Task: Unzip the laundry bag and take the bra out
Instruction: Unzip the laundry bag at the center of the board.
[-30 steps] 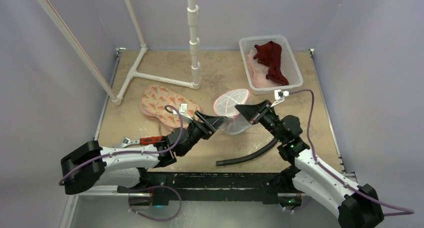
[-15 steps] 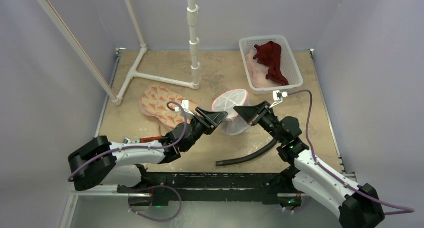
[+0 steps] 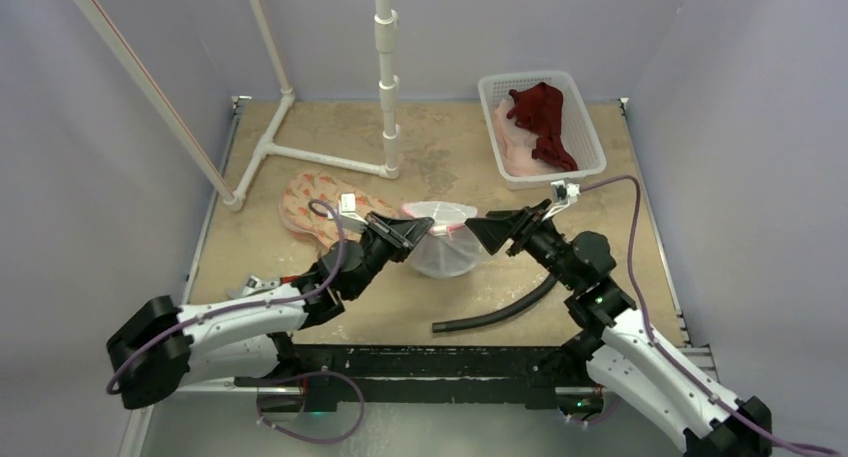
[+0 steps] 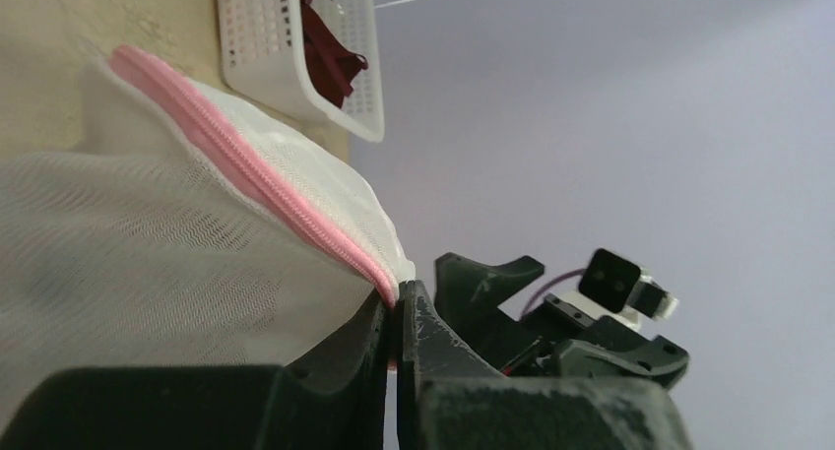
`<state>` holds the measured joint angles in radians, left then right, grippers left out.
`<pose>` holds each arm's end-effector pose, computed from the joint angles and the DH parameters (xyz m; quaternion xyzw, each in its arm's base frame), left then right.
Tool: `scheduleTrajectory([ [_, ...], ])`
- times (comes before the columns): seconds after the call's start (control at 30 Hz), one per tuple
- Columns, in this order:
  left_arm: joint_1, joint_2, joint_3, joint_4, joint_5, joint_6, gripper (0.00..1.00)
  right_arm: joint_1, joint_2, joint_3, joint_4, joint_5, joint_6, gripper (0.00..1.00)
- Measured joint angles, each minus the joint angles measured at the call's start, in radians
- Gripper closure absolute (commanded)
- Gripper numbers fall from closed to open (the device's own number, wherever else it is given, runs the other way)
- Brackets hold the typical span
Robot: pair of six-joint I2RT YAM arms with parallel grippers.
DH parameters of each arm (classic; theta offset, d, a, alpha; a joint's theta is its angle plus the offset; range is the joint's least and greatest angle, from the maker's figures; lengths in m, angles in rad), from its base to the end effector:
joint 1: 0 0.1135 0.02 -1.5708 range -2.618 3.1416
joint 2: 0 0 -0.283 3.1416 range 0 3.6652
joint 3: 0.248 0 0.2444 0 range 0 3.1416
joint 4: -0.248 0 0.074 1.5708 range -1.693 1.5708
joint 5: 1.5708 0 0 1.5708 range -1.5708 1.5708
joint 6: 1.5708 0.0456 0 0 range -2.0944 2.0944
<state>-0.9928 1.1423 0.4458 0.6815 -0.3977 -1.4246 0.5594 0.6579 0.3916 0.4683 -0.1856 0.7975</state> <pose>0.1452 -0.1903 0.2632 -0.2850 0.6524 -0.5935 0.3753 0.1285 0.0904 0.3059 0.0035 0.6336 0.5298 0.5639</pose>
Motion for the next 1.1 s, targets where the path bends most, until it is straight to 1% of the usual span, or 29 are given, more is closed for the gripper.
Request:
scheduleTrajectory([
  [0.07,0.013,-0.084,0.001,-0.098,-0.013,0.009,1.0,0.002,-0.027,0.045,-0.072,0.019,-0.063,0.03],
  [0.13,0.019,-0.157,0.013,-0.21,-0.038,0.029,1.0,0.005,-0.039,0.102,-0.141,0.042,-0.129,0.04],
  [0.23,0.024,-0.224,0.083,-0.402,-0.085,0.074,1.0,0.049,-0.019,0.184,-0.222,0.111,-0.207,0.04],
  [0.3,0.024,-0.24,0.142,-0.496,-0.115,0.109,1.0,0.134,0.009,0.229,-0.257,0.188,-0.248,0.04],
  [0.43,0.024,-0.268,0.198,-0.602,-0.156,0.163,1.0,0.385,0.085,0.278,-0.297,0.433,-0.322,0.02],
  [0.5,0.024,-0.286,0.199,-0.64,-0.169,0.182,1.0,0.443,0.102,0.261,-0.289,0.494,-0.333,0.02],
  [0.57,0.024,-0.297,0.199,-0.675,-0.177,0.195,1.0,0.458,0.091,0.228,-0.285,0.511,-0.336,0.03],
  [0.67,0.024,-0.315,0.199,-0.719,-0.184,0.216,1.0,0.457,0.096,0.226,-0.276,0.493,-0.339,0.12],
  [0.73,0.024,-0.33,0.199,-0.731,-0.185,0.234,1.0,0.454,0.112,0.226,-0.252,0.435,-0.338,0.25],
  [0.8,0.024,-0.343,0.199,-0.733,-0.183,0.247,1.0,0.447,0.13,0.226,-0.231,0.375,-0.338,0.43],
  [0.83,0.024,-0.349,0.199,-0.735,-0.183,0.259,1.0,0.438,0.141,0.226,-0.22,0.333,-0.335,0.48],
  [0.87,0.024,-0.353,0.199,-0.737,-0.182,0.262,1.0,0.425,0.149,0.226,-0.21,0.292,-0.329,0.49],
  [0.97,0.024,-0.367,0.198,-0.747,-0.179,0.271,1.0,0.339,0.162,0.221,-0.158,0.156,-0.291,0.41],
  [1.03,0.025,-0.378,0.198,-0.753,-0.175,0.278,1.0,0.275,0.167,0.211,-0.109,0.079,-0.263,0.37],
  [1.1,0.025,-0.388,0.198,-0.752,-0.169,0.283,1.0,0.238,0.181,0.203,-0.061,0.013,-0.237,0.37],
])
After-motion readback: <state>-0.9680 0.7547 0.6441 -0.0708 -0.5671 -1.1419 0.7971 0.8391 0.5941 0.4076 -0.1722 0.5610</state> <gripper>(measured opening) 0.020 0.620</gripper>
